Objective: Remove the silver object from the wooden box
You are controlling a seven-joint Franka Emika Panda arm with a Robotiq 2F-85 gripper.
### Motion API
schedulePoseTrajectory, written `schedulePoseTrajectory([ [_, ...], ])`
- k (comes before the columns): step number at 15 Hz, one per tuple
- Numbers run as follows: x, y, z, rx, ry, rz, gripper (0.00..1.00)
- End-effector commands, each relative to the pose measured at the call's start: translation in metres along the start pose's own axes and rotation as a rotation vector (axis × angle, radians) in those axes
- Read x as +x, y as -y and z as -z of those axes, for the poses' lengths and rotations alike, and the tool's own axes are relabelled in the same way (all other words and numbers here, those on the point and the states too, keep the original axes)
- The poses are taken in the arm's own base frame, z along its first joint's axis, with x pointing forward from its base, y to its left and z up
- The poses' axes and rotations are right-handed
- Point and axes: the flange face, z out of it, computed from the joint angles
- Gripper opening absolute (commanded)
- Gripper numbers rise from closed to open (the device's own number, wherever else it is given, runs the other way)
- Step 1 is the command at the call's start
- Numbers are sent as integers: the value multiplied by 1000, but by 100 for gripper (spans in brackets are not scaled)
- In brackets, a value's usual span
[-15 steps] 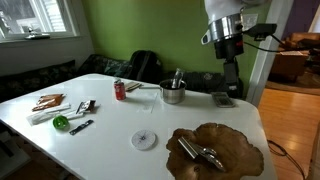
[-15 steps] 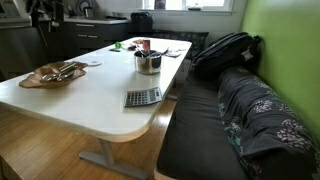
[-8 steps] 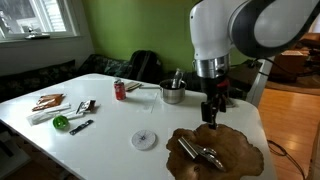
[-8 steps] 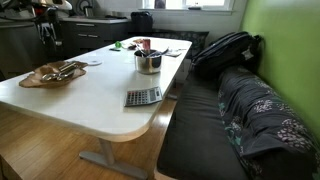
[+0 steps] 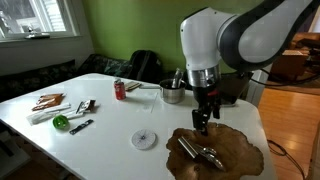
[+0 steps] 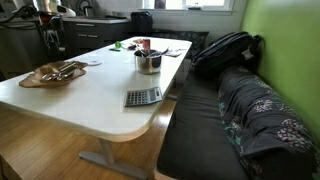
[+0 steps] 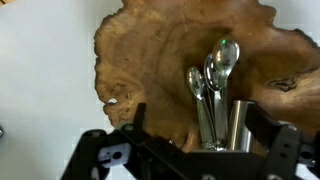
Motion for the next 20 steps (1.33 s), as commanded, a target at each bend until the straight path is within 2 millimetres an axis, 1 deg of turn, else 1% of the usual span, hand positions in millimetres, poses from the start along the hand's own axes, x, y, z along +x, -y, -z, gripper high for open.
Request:
schedulePoseTrajectory([
  [1, 0, 17, -8, 37, -61, -21, 100],
  [4, -2, 30, -12, 51, -120, -41, 100],
  [6, -3, 39, -17, 57, -118, -43, 100],
  [7, -3, 40, -19, 55, -122, -49, 100],
  [9, 4, 37, -29, 59, -124, -54, 100],
  [13, 29, 31, -47, 113, -127, -27, 89],
  [14, 35, 31, -51, 120, -132, -24, 81],
  [15, 40, 30, -54, 126, -135, -16, 78],
  [16, 45, 32, -55, 136, -139, -15, 70],
  [17, 46, 36, -54, 145, -144, -9, 71],
  [18, 46, 41, -52, 154, -150, 4, 75],
  [19, 45, 45, -50, 158, -154, 19, 72],
  [20, 44, 48, -49, 160, -157, 31, 66],
])
